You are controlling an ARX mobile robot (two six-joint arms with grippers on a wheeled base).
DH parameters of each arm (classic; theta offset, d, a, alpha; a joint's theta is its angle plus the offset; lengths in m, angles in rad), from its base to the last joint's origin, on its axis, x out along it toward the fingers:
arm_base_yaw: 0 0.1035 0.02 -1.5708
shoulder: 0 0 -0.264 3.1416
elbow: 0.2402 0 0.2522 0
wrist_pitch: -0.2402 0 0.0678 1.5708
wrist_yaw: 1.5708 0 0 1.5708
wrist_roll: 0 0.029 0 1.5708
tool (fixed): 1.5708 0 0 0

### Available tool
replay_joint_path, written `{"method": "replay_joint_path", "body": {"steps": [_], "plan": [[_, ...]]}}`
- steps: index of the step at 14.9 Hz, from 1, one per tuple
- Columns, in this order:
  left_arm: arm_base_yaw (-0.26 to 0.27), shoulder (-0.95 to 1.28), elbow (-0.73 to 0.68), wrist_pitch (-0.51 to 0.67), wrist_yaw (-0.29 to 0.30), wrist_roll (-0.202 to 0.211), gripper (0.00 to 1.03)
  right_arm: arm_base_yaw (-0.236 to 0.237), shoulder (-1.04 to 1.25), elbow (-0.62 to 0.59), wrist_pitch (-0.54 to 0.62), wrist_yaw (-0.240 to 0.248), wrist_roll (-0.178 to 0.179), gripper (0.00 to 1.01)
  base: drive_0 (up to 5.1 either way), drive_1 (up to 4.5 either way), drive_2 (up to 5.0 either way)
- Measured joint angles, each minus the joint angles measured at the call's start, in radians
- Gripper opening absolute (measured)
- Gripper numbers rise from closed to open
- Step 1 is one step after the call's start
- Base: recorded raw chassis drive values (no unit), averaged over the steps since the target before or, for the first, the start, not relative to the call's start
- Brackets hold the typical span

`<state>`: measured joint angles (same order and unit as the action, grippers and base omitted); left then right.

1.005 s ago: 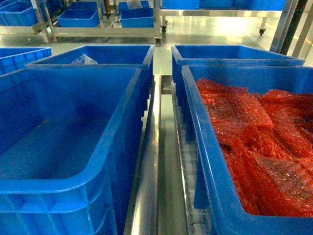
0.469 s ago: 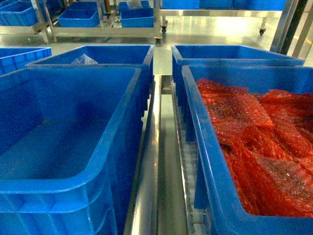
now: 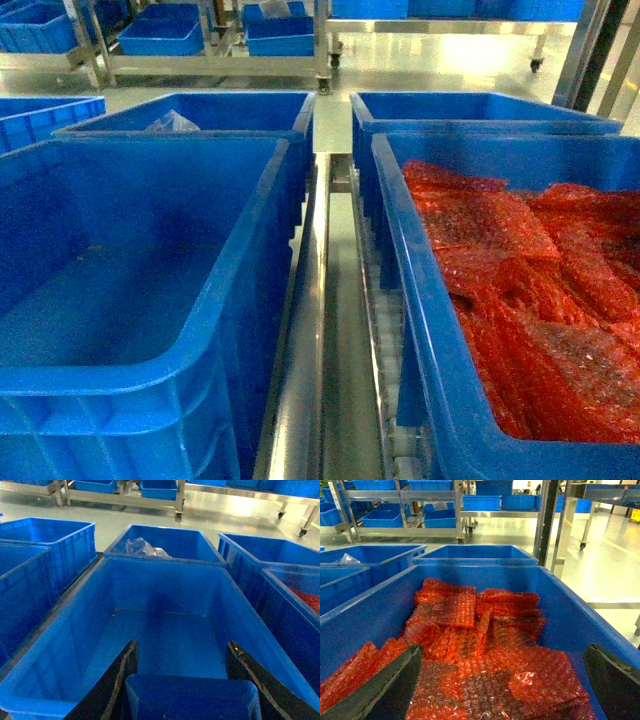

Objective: Pick blue part to blue bin on bottom shelf

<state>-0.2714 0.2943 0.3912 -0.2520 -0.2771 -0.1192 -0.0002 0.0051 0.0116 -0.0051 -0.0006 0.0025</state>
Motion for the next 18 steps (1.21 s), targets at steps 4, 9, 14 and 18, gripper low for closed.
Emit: {"method": "replay_joint_path", "body": {"steps": [4,9,14,18], "plan": [[0.000,0.000,0.000,0.000,0.000,0.000,0.43,0.000,0.000,0.000,0.000,0.000,0.000,0.98,0.0,0.00,0.0],[-0.306,0.154,0.010,0.069,-0.420,0.066,0.43,0.000,0.000,0.000,0.000,0.000,0.000,0.98,0.0,0.00,0.0],[-0.164,0.772,0.240,0.440,-0.227,0.024,0.53,0.000,0.000,0.000,0.000,0.000,0.000,0.98,0.0,0.00,0.0],[-0.167,0.817,0.200,0.423,-0.216,0.020,0.87,0.000,0.000,0.000,0.000,0.000,0.000,0.98,0.0,0.00,0.0]]}}
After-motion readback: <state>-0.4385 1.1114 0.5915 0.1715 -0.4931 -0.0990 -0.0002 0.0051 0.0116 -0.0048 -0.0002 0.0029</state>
